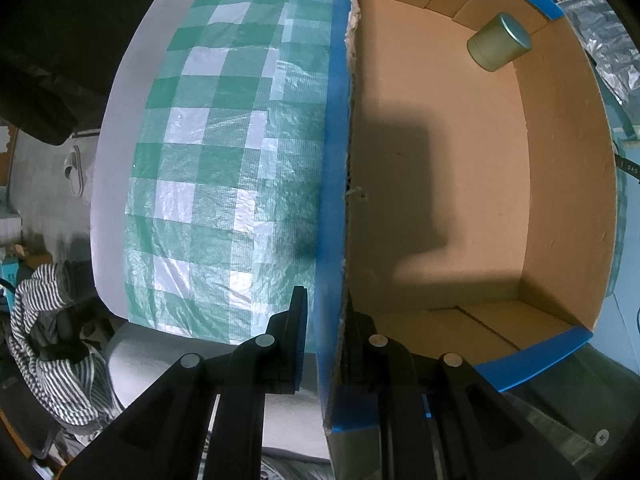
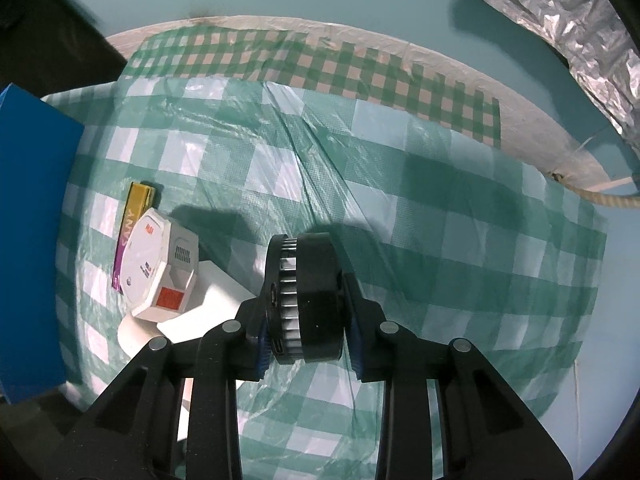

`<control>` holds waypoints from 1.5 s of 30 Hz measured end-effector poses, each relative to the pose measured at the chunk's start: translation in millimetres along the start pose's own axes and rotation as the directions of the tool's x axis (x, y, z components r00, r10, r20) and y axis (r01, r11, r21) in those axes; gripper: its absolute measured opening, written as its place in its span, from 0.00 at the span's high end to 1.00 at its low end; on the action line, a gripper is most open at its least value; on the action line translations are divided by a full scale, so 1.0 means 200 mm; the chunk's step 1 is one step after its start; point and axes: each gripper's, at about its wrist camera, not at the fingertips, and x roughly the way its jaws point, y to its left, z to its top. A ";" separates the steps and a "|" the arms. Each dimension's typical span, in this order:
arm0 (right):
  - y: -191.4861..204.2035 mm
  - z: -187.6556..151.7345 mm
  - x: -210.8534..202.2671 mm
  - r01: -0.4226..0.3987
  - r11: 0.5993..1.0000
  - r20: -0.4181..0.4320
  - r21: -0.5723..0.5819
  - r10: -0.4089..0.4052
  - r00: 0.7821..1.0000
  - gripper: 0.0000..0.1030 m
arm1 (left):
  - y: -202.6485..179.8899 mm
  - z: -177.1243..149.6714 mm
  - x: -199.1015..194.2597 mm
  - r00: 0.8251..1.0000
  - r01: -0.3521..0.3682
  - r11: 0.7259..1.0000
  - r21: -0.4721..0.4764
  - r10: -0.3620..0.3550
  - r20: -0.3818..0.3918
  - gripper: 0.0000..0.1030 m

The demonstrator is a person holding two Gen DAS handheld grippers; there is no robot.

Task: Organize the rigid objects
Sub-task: 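Grasp the black round brush with the right gripper, then carry the black brush into the box and release it beside the tin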

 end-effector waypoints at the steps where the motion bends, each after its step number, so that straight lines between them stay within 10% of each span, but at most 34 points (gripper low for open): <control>1: 0.00 0.00 0.00 0.004 1.000 0.006 0.001 -0.004 1.000 0.72 | 0.00 0.00 0.00 1.000 0.000 1.000 0.001 0.000 0.000 0.87; 45: 0.85 0.16 -0.52 -0.078 0.952 0.134 -0.298 0.122 0.983 0.72 | 0.01 -0.02 -0.03 1.000 0.015 1.000 0.024 -0.015 0.012 0.87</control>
